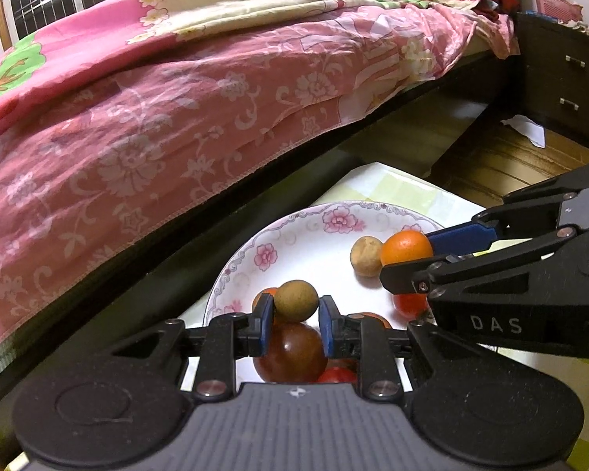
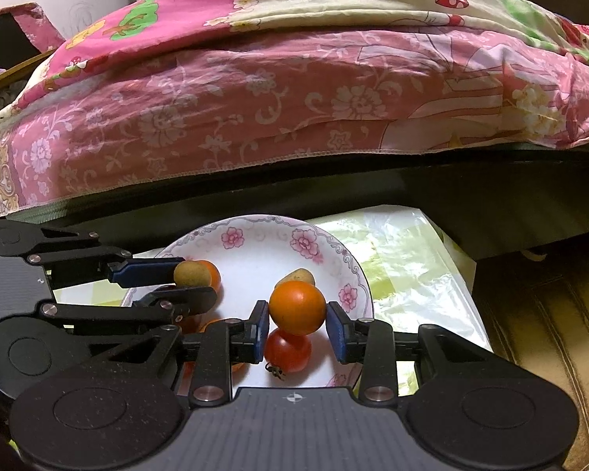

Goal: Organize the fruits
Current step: 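Carry the mandarin and potato in both tools over the white plate, then open both tools to release the mandarin and potato into the plate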

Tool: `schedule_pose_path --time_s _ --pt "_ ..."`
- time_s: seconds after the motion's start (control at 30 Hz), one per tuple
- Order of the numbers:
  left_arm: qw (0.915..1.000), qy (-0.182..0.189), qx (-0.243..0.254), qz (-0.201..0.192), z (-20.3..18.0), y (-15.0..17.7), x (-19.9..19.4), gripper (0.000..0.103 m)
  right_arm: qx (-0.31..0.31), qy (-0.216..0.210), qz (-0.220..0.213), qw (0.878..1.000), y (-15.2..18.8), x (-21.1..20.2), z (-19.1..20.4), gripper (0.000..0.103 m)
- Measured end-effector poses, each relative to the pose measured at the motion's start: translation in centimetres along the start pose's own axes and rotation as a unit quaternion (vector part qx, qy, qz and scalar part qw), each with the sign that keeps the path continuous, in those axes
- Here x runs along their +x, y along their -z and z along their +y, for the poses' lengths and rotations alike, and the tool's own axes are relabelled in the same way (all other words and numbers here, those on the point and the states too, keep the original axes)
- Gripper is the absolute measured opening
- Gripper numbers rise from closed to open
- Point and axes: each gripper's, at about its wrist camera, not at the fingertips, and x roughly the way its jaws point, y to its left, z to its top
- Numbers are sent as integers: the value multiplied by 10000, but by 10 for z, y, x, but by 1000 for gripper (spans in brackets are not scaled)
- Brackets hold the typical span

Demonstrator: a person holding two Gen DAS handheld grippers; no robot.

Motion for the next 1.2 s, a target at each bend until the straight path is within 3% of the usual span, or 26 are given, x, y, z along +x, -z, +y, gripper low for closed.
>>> schedule_pose_path --time_s 0.77,1.2 --pt "9999 46 -89 -127 1 -2 -17 33 123 -9 -151 9998 -2 -10 -1 33" --pt "9989 75 -400 -221 3 10 -59 36 164 113 -252 9995 -4 -39 11 33"
